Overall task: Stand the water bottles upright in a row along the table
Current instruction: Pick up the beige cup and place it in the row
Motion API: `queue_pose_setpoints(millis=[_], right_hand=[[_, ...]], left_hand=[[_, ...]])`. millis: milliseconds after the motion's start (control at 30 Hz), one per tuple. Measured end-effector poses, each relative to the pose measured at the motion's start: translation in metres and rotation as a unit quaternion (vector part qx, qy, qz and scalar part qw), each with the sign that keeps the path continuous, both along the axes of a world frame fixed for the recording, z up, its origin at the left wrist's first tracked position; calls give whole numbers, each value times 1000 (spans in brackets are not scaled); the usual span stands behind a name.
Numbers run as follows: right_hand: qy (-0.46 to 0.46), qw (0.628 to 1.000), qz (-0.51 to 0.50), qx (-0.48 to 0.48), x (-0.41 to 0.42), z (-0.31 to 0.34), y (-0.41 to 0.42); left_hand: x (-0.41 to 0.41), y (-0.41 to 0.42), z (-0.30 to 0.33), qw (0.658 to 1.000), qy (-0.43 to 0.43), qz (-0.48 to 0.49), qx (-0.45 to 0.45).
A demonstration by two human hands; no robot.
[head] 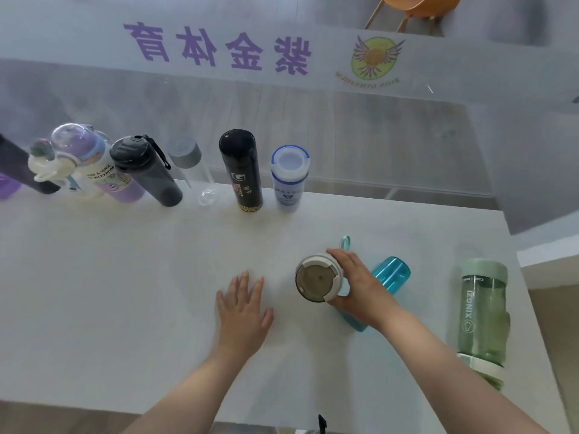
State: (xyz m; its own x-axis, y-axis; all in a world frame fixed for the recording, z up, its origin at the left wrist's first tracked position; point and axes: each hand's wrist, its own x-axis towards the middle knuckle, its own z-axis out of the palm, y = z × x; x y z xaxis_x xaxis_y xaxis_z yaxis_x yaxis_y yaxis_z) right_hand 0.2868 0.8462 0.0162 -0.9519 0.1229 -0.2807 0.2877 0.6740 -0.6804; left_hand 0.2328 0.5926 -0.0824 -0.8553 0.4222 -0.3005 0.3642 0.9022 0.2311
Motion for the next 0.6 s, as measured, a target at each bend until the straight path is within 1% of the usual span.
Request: queue_pose_setpoints(millis=[133,233,400,467,533,600], right_hand=[[-6,996,-28,-80,-5,3,19],[-33,992,-31,-120,-9,0,30],[-52,991,21,-119,-18,0,39],[-50,992,37,-106,-20,1,40],[-31,995,42,-90,-19,1,38],[-7,996,21,-82,-13,-2,33]], left_hand=[[9,15,-11,998,18,63,20],[13,17,-14,995,39,84,29],[14,20,-17,992,65,102,23],[14,20,-17,992,68,106,24],[14,20,-17,991,74,107,28],[14,20,-17,991,79,108,32]])
